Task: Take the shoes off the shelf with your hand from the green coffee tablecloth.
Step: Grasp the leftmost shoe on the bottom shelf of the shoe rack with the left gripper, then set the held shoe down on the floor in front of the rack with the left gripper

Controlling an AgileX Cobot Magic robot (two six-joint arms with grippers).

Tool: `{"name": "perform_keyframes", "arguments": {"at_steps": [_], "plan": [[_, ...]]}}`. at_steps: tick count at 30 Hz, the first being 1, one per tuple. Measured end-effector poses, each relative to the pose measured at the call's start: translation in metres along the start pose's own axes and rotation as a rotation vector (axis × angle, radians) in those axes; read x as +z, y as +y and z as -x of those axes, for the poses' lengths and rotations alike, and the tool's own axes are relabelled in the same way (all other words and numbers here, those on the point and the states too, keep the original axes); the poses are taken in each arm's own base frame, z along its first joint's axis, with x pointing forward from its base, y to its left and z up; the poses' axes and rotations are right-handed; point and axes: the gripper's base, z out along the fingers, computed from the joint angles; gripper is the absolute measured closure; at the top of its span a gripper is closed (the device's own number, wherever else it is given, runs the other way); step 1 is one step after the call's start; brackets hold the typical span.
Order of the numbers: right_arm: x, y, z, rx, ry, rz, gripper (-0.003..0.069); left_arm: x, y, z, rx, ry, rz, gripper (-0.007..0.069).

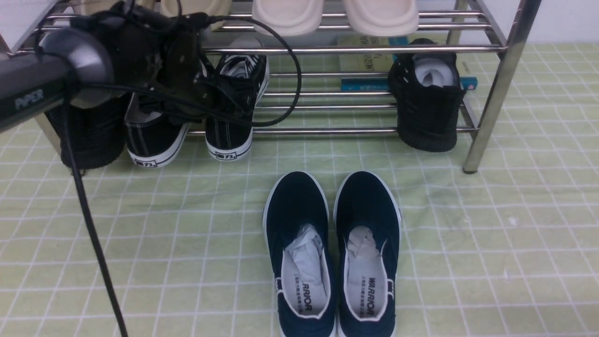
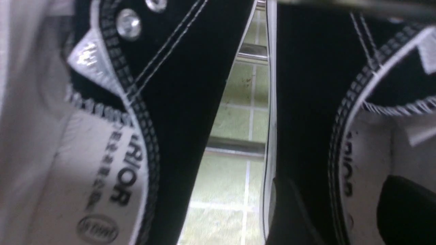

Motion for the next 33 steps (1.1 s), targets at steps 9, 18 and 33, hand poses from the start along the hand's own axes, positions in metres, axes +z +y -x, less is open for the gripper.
{"name": "perform_keyframes", "arguments": {"at_steps": [9, 18, 33], "plan": [[0.0, 0.0, 0.0, 0.0, 0.0, 0.0, 0.0421, 0.004, 0.002, -0.001, -0.013, 0.005, 0.014, 0.0573], [0.0, 0.0, 0.0, 0.0, 0.0, 0.0, 0.0421, -0.06, 0.001, 0.005, -0.062, 0.083, -0.047, 0.0616], [0.0, 0.0, 0.0, 0.0, 0.001, 0.0, 0.042, -0.215, 0.019, -0.004, 0.054, 0.118, -0.134, 0.0613]]}}
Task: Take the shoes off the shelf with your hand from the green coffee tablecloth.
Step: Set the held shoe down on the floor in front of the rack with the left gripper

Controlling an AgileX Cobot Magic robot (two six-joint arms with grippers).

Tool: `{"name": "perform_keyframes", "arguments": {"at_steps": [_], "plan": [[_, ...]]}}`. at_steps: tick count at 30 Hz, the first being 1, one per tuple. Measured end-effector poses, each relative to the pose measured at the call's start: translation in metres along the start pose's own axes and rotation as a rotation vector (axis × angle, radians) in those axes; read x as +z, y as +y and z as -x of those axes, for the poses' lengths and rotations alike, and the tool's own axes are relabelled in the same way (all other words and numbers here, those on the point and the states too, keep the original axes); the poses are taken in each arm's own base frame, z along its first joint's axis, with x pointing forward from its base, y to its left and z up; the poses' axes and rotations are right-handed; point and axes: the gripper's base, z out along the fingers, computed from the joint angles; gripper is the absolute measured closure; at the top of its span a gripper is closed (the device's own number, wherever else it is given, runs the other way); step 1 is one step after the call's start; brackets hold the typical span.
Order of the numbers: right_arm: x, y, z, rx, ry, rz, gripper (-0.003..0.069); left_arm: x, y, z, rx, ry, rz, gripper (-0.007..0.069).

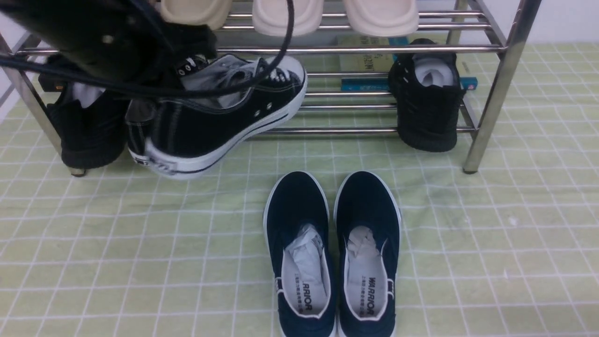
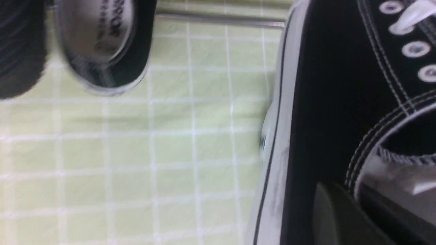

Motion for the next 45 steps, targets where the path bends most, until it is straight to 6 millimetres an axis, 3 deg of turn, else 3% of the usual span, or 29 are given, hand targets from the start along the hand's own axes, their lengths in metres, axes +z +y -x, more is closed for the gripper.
{"name": "perform_keyframes", "arguments": {"at_steps": [3, 6, 10, 11, 13, 15, 17, 21, 29, 45], "plan": [[0.0, 0.0, 0.0, 0.0, 0.0, 0.0, 0.042, -0.027, 0.01, -0.023, 0.001, 0.009, 0.032, 0.0613], [0.0, 0.0, 0.0, 0.0, 0.0, 0.0, 0.042, -0.035, 0.024, -0.055, -0.063, 0.043, 0.086, 0.0613], [0.0, 0.0, 0.0, 0.0, 0.0, 0.0, 0.042, -0.023, 0.047, -0.105, -0.205, 0.054, 0.169, 0.0611], [0.0, 0.0, 0.0, 0.0, 0.0, 0.0, 0.042, -0.023, 0.048, -0.108, -0.203, 0.058, 0.174, 0.061], [0.0, 0.0, 0.0, 0.0, 0.0, 0.0, 0.042, -0.01, 0.058, -0.132, -0.297, 0.017, 0.18, 0.061], [0.0, 0.0, 0.0, 0.0, 0.0, 0.0, 0.042, -0.002, 0.062, -0.143, -0.334, 0.002, 0.179, 0.061], [0.0, 0.0, 0.0, 0.0, 0.0, 0.0, 0.042, 0.02, 0.069, -0.161, -0.398, -0.048, 0.152, 0.061], [0.0, 0.0, 0.0, 0.0, 0.0, 0.0, 0.042, 0.042, 0.073, -0.174, -0.414, -0.083, 0.125, 0.061], [0.0, 0.0, 0.0, 0.0, 0.0, 0.0, 0.042, 0.073, 0.075, -0.174, -0.412, -0.056, 0.157, 0.061], [0.0, 0.0, 0.0, 0.0, 0.0, 0.0, 0.042, 0.109, 0.082, -0.172, -0.465, -0.015, 0.266, 0.0589]]}}
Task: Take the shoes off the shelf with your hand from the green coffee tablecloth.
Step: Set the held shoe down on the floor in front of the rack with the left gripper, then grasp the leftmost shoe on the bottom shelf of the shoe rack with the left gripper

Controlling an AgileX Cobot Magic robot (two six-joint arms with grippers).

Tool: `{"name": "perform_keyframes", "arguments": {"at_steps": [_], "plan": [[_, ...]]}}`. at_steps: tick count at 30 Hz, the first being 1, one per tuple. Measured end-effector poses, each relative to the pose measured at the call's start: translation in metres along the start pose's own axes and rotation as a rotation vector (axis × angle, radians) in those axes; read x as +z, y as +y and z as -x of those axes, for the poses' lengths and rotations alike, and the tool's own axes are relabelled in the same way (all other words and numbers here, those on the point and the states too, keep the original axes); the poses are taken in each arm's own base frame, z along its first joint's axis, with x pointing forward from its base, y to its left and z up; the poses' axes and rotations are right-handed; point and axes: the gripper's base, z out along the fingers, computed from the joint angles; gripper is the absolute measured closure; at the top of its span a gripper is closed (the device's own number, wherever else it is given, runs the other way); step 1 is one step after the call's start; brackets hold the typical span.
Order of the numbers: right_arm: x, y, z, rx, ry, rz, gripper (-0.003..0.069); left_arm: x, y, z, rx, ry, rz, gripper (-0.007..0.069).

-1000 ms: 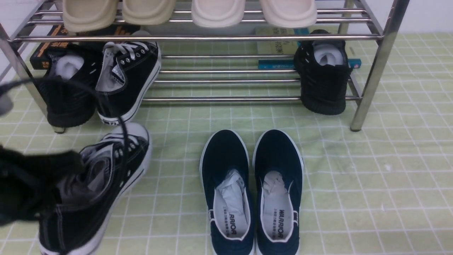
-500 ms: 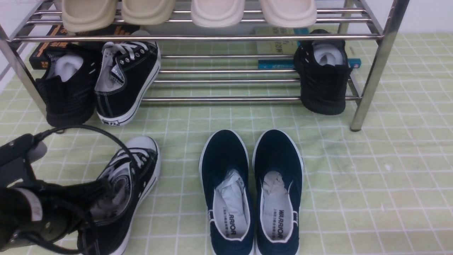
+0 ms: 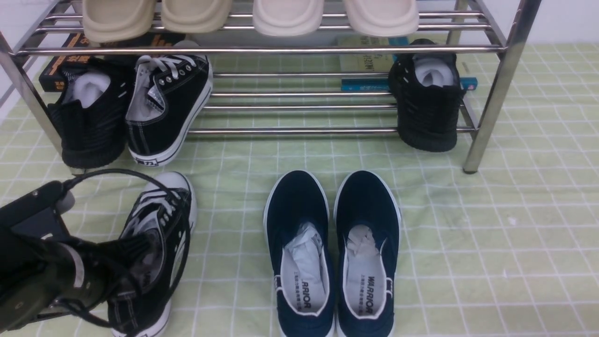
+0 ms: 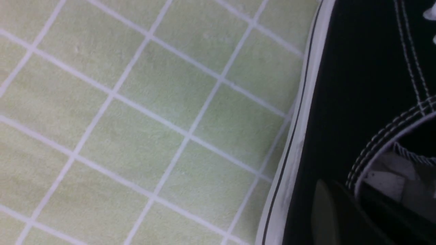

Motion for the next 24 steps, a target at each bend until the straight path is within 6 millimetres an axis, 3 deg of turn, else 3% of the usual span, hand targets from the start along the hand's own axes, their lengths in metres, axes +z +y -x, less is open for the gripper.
{"name": "perform_keyframes", "arguments": {"at_steps": [5, 8, 12, 15, 20, 22, 24], "plan": [[0.0, 0.0, 0.0, 0.0, 0.0, 0.0, 0.042, 0.002, 0.003, -0.002, 0.01, 0.017, 0.036, 0.0515], [0.0, 0.0, 0.0, 0.0, 0.0, 0.0, 0.042, -0.001, 0.003, 0.0, 0.007, 0.027, 0.057, 0.0409], [0.0, 0.0, 0.0, 0.0, 0.0, 0.0, 0.042, -0.018, -0.001, 0.007, 0.027, 0.035, 0.039, 0.0268], [0.0, 0.0, 0.0, 0.0, 0.0, 0.0, 0.042, -0.037, -0.005, 0.014, 0.034, 0.028, 0.006, 0.0223], [0.0, 0.0, 0.0, 0.0, 0.0, 0.0, 0.042, -0.086, -0.024, 0.046, 0.074, -0.076, -0.104, 0.0226], [0.0, 0.0, 0.0, 0.0, 0.0, 0.0, 0.042, -0.108, -0.035, 0.063, 0.116, -0.136, -0.145, 0.0298], [0.0, 0.0, 0.0, 0.0, 0.0, 0.0, 0.042, -0.112, -0.039, 0.069, 0.131, -0.152, -0.155, 0.0334]]}}
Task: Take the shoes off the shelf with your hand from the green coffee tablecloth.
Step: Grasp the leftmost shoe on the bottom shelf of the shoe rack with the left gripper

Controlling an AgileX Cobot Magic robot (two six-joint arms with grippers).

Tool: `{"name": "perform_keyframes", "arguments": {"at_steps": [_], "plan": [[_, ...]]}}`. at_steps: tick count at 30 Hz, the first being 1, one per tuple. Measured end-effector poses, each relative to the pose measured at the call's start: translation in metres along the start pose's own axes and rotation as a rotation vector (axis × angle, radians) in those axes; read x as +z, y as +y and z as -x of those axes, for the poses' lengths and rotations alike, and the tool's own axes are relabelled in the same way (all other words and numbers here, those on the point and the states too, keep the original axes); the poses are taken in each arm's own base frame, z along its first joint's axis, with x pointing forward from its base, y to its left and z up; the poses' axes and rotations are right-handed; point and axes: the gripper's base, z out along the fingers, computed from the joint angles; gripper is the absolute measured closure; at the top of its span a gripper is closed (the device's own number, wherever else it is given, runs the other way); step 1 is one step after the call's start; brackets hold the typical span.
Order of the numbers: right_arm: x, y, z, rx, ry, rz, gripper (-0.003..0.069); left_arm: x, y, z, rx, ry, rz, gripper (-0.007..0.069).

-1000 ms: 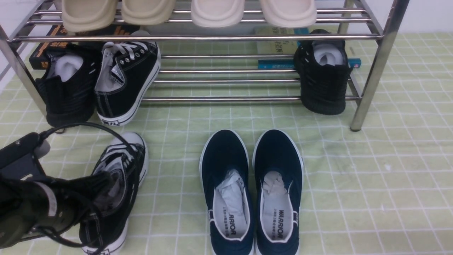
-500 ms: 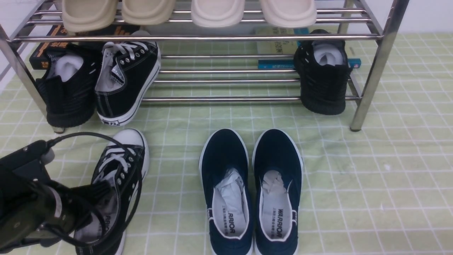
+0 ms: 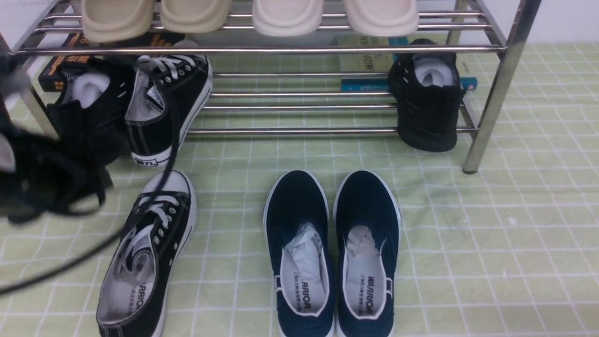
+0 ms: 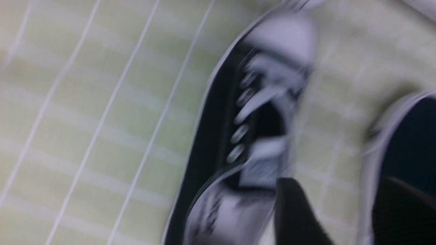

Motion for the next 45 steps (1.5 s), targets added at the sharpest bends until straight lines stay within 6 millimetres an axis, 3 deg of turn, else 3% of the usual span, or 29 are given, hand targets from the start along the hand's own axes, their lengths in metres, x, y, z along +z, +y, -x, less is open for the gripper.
{"name": "perform_keyframes", "arguments": {"at_steps": [1, 2, 4, 5, 7, 12, 13, 15, 18, 21, 22, 26, 35, 45], "plan": [[0.0, 0.0, 0.0, 0.0, 0.0, 0.0, 0.042, -0.003, -0.005, 0.008, 0.018, -0.015, -0.009, 0.0376], [0.0, 0.0, 0.0, 0.0, 0.0, 0.0, 0.042, -0.004, -0.013, 0.021, 0.051, -0.025, -0.007, 0.0492], [0.0, 0.0, 0.0, 0.0, 0.0, 0.0, 0.042, 0.002, -0.022, 0.033, 0.095, 0.0, 0.021, 0.0583], [0.0, 0.0, 0.0, 0.0, 0.0, 0.0, 0.042, 0.004, -0.022, 0.032, 0.102, 0.011, 0.029, 0.0583], [0.0, 0.0, 0.0, 0.0, 0.0, 0.0, 0.042, 0.019, -0.034, 0.046, 0.152, 0.068, 0.084, 0.062], [0.0, 0.0, 0.0, 0.0, 0.0, 0.0, 0.042, 0.044, -0.053, 0.078, 0.185, 0.076, 0.13, 0.0623], [0.0, 0.0, 0.0, 0.0, 0.0, 0.0, 0.042, 0.044, -0.054, 0.082, 0.181, 0.068, 0.128, 0.0623], [0.0, 0.0, 0.0, 0.0, 0.0, 0.0, 0.042, 0.063, -0.052, 0.102, 0.139, 0.068, 0.142, 0.0623], [0.0, 0.0, 0.0, 0.0, 0.0, 0.0, 0.042, 0.087, -0.04, 0.115, 0.096, 0.11, 0.148, 0.0623], [0.0, 0.0, 0.0, 0.0, 0.0, 0.0, 0.042, 0.105, -0.033, 0.117, 0.087, 0.156, 0.148, 0.062], [0.0, 0.0, 0.0, 0.0, 0.0, 0.0, 0.042, 0.12, -0.029, 0.115, 0.1, 0.196, 0.153, 0.0609], [0.0, 0.0, 0.0, 0.0, 0.0, 0.0, 0.042, 0.141, -0.027, 0.112, 0.135, 0.213, 0.165, 0.0563], [0.0, 0.0, 0.0, 0.0, 0.0, 0.0, 0.042, 0.172, -0.022, 0.118, 0.17, 0.108, 0.222, 0.0323], [0.0, 0.0, 0.0, 0.0, 0.0, 0.0, 0.042, 0.206, -0.018, 0.108, 0.169, 0.138, 0.252, 0.0286]]}}
